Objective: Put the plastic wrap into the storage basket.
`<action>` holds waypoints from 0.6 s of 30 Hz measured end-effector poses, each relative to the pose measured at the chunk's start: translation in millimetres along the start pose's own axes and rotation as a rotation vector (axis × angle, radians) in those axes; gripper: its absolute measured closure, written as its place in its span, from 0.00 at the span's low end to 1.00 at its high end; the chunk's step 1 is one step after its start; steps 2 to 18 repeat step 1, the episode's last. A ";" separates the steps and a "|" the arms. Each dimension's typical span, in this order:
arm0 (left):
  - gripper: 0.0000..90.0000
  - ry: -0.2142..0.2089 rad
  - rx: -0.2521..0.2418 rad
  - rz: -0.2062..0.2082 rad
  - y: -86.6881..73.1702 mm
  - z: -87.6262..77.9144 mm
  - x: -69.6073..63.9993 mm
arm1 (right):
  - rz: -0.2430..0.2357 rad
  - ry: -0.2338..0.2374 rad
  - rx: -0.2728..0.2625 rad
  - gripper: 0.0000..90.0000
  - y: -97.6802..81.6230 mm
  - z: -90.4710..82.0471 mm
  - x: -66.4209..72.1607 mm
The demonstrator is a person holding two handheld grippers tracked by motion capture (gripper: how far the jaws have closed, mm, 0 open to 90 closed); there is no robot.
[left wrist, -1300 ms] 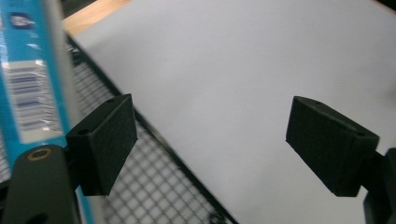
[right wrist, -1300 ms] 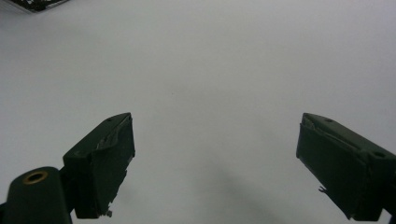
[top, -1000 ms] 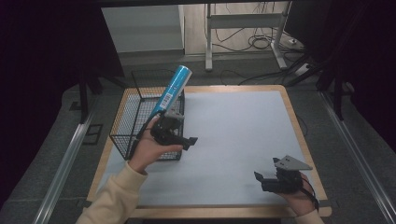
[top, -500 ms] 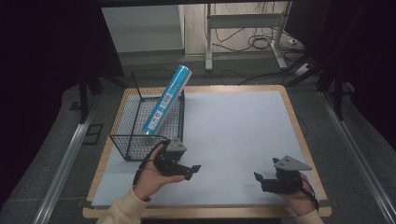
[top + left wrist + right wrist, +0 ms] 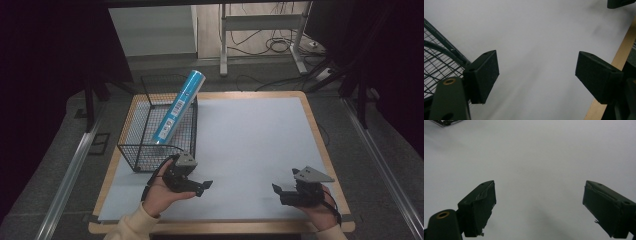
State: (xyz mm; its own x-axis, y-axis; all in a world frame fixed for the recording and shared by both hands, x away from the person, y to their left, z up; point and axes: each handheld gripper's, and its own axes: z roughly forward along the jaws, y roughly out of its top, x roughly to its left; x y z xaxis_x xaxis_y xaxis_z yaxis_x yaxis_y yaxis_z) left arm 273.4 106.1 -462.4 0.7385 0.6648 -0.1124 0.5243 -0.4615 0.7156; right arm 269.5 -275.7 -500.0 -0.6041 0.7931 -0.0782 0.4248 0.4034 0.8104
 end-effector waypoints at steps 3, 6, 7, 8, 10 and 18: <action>0.21 -0.001 0.000 0.002 -0.4 -0.1 -0.2 | 0.003 0.000 -0.004 0.13 0.3 -0.2 -0.2; 0.21 -0.001 0.000 0.002 -0.4 -0.1 -0.2 | 0.003 0.000 -0.004 0.13 0.3 -0.2 -0.2; 0.21 -0.001 0.000 0.002 -0.4 -0.1 -0.2 | 0.003 0.000 -0.004 0.13 0.3 -0.2 -0.2; 0.21 -0.001 0.000 0.002 -0.4 -0.1 -0.2 | 0.003 0.000 -0.004 0.13 0.3 -0.2 -0.2; 0.21 -0.001 0.000 0.002 -0.4 -0.1 -0.2 | 0.003 0.000 -0.004 0.13 0.3 -0.2 -0.2; 0.21 -0.001 0.000 0.002 -0.4 -0.1 -0.2 | 0.003 0.000 -0.004 0.13 0.3 -0.2 -0.2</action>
